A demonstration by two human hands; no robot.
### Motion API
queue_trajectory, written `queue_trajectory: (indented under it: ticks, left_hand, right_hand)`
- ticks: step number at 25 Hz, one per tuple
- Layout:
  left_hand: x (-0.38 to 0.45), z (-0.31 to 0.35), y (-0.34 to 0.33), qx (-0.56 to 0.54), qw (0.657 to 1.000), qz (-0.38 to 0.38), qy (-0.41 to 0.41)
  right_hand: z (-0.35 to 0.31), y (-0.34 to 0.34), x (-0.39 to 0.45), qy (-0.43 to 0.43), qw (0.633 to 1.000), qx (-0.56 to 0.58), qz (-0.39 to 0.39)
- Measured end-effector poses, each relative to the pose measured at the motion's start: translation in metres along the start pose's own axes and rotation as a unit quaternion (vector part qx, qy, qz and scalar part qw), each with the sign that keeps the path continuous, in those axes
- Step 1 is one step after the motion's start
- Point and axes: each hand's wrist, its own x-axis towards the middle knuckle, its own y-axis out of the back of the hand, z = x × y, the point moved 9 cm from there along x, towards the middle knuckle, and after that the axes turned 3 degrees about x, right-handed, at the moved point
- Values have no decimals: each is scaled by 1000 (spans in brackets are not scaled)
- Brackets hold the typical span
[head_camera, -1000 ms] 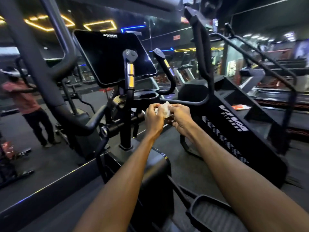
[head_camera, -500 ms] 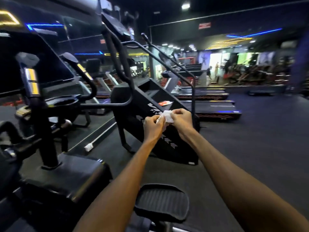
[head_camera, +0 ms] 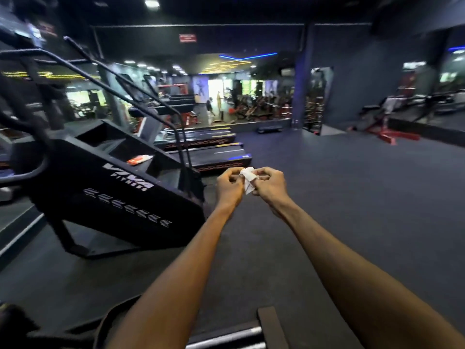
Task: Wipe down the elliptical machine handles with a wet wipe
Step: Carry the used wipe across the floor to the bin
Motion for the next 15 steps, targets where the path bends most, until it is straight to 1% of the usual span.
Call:
queue_trajectory:
  ticks: [2, 6, 8, 10, 12, 15]
  left_hand:
    - [-9, 6, -68, -34, 997, -65, 8]
    - [-29, 22, -180, -102, 980, -164, 41]
    - [-38, 32, -221, -120, 971, -202, 33]
    - [-52, 45, -268, -125, 958, -258, 14]
    - [-71, 58, -316, -120, 942, -314, -3]
    - [-112, 75, -378, -123, 918, -376, -17]
  right_hand:
    - [10, 65, 8, -10, 998, -5, 57]
    - [19, 176, 11, -12, 984, -52, 167]
    - [18, 221, 10, -14, 975, -74, 209]
    - [18, 271, 3, -22, 959, -87, 270]
    - [19, 318, -9, -31, 942, -81, 325]
    - [30, 379, -33, -45, 919, -57, 388]
